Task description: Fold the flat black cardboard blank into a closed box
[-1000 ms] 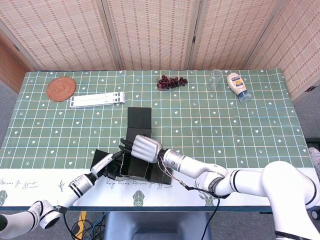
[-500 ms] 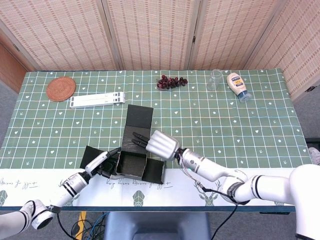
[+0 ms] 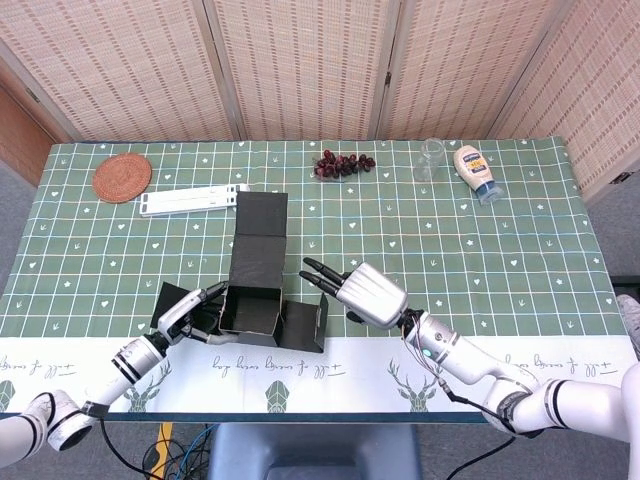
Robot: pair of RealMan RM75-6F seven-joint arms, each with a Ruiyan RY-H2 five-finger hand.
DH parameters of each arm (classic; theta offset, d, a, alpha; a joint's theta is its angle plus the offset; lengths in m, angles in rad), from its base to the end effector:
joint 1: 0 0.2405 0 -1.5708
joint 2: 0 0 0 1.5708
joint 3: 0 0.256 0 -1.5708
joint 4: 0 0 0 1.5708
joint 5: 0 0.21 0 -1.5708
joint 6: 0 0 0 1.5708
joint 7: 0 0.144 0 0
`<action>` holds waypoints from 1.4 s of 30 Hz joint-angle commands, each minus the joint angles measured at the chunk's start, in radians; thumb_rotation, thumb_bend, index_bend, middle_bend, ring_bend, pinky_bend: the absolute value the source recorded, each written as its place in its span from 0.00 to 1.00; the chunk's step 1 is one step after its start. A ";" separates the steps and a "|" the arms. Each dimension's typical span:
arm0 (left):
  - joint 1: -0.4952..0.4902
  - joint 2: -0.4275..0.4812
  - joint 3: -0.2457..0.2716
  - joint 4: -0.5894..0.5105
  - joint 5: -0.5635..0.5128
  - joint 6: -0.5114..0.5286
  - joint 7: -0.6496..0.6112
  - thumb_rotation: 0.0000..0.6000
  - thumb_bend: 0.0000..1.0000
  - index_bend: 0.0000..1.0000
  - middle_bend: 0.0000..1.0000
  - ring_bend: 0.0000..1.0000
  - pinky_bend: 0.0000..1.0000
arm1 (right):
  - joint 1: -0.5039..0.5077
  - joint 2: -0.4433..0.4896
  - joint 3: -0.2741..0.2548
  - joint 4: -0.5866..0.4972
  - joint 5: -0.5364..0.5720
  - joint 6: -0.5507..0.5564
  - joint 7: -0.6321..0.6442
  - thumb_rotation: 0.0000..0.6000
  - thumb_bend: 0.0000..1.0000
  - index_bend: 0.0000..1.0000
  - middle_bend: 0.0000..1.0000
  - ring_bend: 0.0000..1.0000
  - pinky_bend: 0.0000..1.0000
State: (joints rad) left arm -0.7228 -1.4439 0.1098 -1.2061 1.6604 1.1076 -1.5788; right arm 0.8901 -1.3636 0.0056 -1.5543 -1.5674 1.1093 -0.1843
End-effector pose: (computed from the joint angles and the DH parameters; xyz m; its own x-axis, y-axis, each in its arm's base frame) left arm -0.2156 0.3222 0.0132 -0.5806 0.6769 0.4525 0.6856 0.1065 0.7202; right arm -0.0947 -0.3243 0.0267 0.5716 0.0171 0.8204 -0.5204 -0.7654 0.3786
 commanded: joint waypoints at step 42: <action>-0.074 0.077 0.036 -0.001 0.053 -0.025 -0.080 1.00 0.20 0.21 0.13 0.65 0.83 | 0.045 -0.534 0.110 0.611 -0.269 0.323 0.070 1.00 0.04 0.00 0.06 0.64 1.00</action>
State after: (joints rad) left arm -0.7974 -1.3627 0.1466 -1.2111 1.7166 1.0832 -1.6730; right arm 0.9319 -1.8982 0.1160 -0.9400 -1.8381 1.4361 -0.1146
